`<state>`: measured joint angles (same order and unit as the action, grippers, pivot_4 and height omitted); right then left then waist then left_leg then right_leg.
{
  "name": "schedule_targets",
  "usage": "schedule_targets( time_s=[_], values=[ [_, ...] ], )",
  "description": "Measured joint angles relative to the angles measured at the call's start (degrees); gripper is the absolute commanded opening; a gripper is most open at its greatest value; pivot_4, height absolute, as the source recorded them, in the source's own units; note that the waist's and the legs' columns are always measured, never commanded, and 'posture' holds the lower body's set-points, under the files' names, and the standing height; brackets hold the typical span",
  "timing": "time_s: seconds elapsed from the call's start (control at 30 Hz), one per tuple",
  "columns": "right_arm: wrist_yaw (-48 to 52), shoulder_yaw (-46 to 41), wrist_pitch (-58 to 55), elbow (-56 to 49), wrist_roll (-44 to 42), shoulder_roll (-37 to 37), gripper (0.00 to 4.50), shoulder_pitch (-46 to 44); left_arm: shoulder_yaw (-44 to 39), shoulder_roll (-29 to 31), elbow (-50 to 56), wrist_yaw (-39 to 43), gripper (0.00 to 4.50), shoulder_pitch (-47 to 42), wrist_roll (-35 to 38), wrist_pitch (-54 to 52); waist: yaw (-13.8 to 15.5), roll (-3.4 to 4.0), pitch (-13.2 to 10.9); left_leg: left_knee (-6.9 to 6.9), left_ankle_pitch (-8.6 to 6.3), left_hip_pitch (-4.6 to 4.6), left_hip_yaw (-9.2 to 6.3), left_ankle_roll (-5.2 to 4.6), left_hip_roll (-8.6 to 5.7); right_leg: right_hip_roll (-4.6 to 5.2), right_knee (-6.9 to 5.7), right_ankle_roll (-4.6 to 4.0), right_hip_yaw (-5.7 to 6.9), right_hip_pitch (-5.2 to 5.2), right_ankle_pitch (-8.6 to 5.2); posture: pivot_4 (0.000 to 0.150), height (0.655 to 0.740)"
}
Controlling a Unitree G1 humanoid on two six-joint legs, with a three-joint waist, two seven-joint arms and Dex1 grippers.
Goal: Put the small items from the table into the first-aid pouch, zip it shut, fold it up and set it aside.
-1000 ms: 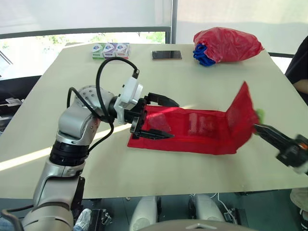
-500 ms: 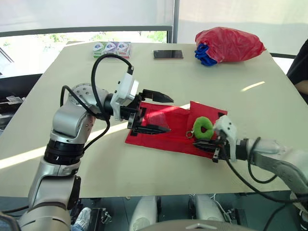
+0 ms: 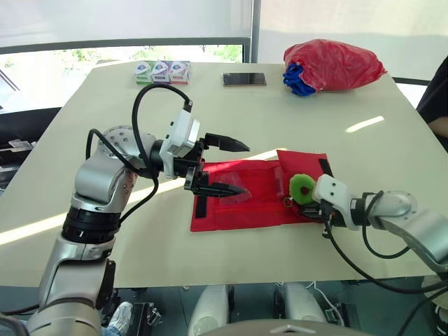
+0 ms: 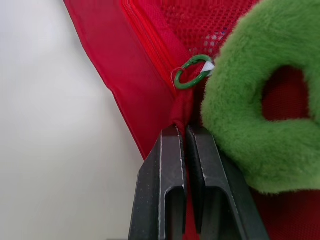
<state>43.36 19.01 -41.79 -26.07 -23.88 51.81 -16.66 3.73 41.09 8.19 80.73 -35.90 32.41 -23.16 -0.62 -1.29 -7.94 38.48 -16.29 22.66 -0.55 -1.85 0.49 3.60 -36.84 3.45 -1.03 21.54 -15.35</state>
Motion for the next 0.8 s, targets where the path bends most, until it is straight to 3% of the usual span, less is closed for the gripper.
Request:
schedule_targets(
  time_s=[0.03, 0.13, 0.23, 0.27, 0.3, 0.4, 0.43, 0.7, 0.8],
  values=[
    [0.0, 0.0, -0.1, -0.1, 0.1, -0.1, 0.03, 0.0, 0.0, 0.0, 0.0, 0.0, 4.5, 0.0, 0.0, 0.0, 0.0, 0.0, 0.0, 0.0, 0.0, 0.0, 0.0, 0.0, 0.0, 0.0, 0.0, 0.0, 0.0, 0.0, 0.0, 0.15, 0.74],
    [-0.7, -2.5, -0.5, -1.1, -0.4, -2.6, 0.82, 1.1, 0.0, 0.0, 0.0, 0.0, 4.5, 0.0, 0.0, 0.0, 0.0, 0.0, 0.0, 0.0, 0.0, 0.0, -0.01, 0.0, 0.01, -0.01, -0.01, 0.0, 0.0, 0.0, 0.0, 0.15, 0.74],
    [-1.4, -6.4, -0.9, -3.7, -2.7, -4.7, 2.16, 2.9, -0.1, 0.0, 0.0, 0.0, 4.5, 0.1, 0.0, 0.0, 0.0, 0.0, 0.0, -0.01, 0.0, 0.0, -0.01, 0.0, 0.01, 0.0, 0.0, 0.0, 0.01, 0.0, 0.0, 0.15, 0.74],
    [-1.4, -7.8, -1.1, -5.1, -3.5, -4.9, 2.32, 3.5, -0.1, 0.0, 0.0, 0.0, 4.5, 0.2, 0.0, 0.0, 0.0, 0.01, 0.0, -0.01, 0.0, 0.01, -0.01, 0.0, 0.01, 0.0, 0.0, 0.0, 0.01, 0.0, 0.0, 0.15, 0.74],
    [-1.4, -8.8, -1.3, -5.9, -4.0, -4.8, 2.95, 4.2, -0.3, 0.1, 0.0, 0.0, 4.5, 0.3, 0.0, 0.0, 0.1, 0.0, 0.0, -0.01, 0.0, 0.01, -0.02, 0.0, 0.01, 0.01, 0.0, 0.0, 0.01, -0.01, 0.0, 0.15, 0.74],
    [-1.2, -12.5, -1.5, -9.1, -6.0, -4.9, 4.21, 7.2, -1.2, 0.7, 0.2, -0.4, 4.5, 0.7, 0.1, -0.2, 0.2, -0.01, 0.0, 0.0, 0.0, 0.01, -0.02, 0.0, 0.01, 0.01, 0.0, 0.0, 0.02, -0.01, 0.0, 0.15, 0.74],
    [-1.1, -13.9, -1.5, -9.8, -6.9, -5.2, 4.43, 8.0, -1.4, 0.9, 0.5, -0.6, 4.5, 1.0, 0.2, -0.3, 0.1, -0.01, 0.0, -0.01, 0.0, 0.01, -0.02, 0.0, 0.01, 0.01, 0.0, 0.0, 0.01, -0.01, 0.0, 0.15, 0.74],
    [0.3, -26.5, 6.6, -12.9, -9.8, -8.3, 4.43, 17.3, -4.0, 2.2, 2.6, -5.9, 4.5, 10.6, 0.8, -3.0, 0.0, -0.01, 0.0, -0.02, 0.0, -0.02, -0.02, 0.0, 0.04, 0.01, -0.01, 0.0, 0.0, -0.02, 0.0, 0.15, 0.74],
    [4.5, -32.2, 9.6, -13.1, -14.7, -8.7, 4.43, 19.6, -6.9, 1.2, 1.6, -11.1, 4.5, 18.1, 0.4, -3.2, -0.1, 0.03, 0.0, -0.05, 0.0, -0.07, 0.03, 0.0, 0.08, 0.02, -0.01, 0.0, -0.04, -0.03, 0.0, 0.15, 0.74]
  ],
)
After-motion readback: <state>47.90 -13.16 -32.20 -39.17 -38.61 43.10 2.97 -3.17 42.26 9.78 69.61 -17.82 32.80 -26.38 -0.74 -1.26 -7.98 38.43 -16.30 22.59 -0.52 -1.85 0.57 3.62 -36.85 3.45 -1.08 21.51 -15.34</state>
